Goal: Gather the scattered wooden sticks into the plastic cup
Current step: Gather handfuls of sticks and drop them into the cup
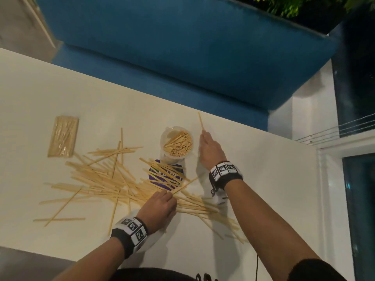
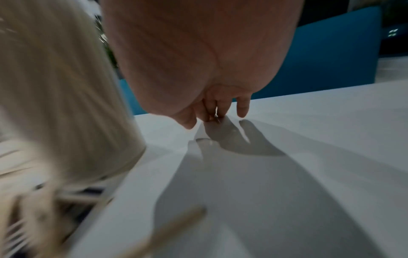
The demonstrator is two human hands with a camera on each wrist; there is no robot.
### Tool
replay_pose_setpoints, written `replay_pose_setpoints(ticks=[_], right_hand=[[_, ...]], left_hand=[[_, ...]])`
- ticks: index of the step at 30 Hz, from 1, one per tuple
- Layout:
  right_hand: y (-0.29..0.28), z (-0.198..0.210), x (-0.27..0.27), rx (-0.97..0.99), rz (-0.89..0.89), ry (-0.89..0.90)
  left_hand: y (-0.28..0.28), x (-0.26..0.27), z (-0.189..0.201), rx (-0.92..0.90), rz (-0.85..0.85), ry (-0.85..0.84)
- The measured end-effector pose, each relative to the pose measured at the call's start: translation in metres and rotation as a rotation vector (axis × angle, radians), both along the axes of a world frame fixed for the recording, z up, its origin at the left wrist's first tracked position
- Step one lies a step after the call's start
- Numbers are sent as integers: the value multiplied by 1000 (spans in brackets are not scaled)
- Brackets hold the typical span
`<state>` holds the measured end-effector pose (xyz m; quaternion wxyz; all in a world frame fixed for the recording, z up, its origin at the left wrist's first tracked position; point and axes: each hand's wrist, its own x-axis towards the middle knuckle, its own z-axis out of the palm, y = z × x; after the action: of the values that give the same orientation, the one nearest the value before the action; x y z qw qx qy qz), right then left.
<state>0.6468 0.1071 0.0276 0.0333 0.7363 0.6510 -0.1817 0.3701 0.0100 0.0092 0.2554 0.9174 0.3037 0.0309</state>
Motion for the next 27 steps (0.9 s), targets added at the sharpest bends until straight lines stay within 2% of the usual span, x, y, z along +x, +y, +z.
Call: replay_pose_setpoints(ticks=[7, 11, 13, 15, 17, 20, 21, 23, 27], right_hand=[[-159, 9, -17, 41, 31, 170], [-208, 12, -16, 161, 102, 284], [-225, 14, -8, 266, -68, 312], [-246, 14, 7, 337, -372, 307], [-272, 12, 22, 240, -565, 269], [-309, 14, 30, -144, -596, 188], [-320, 14, 26, -205, -603, 172], [-337, 12, 14, -173, -650, 157], [-348, -2, -15, 163, -763, 255]], left_hand=[[3, 3, 4, 12, -38, 3], [1, 2, 7, 15, -27, 29], [0, 2, 8, 19, -23, 32], [-2, 3, 9, 18, -9, 27], [-4, 5, 11, 16, 13, 28], [-7, 7, 12, -10, 58, 41], [-7, 7, 13, -19, 69, 43], [-8, 7, 14, -29, 76, 43], [-11, 6, 15, -30, 75, 19]])
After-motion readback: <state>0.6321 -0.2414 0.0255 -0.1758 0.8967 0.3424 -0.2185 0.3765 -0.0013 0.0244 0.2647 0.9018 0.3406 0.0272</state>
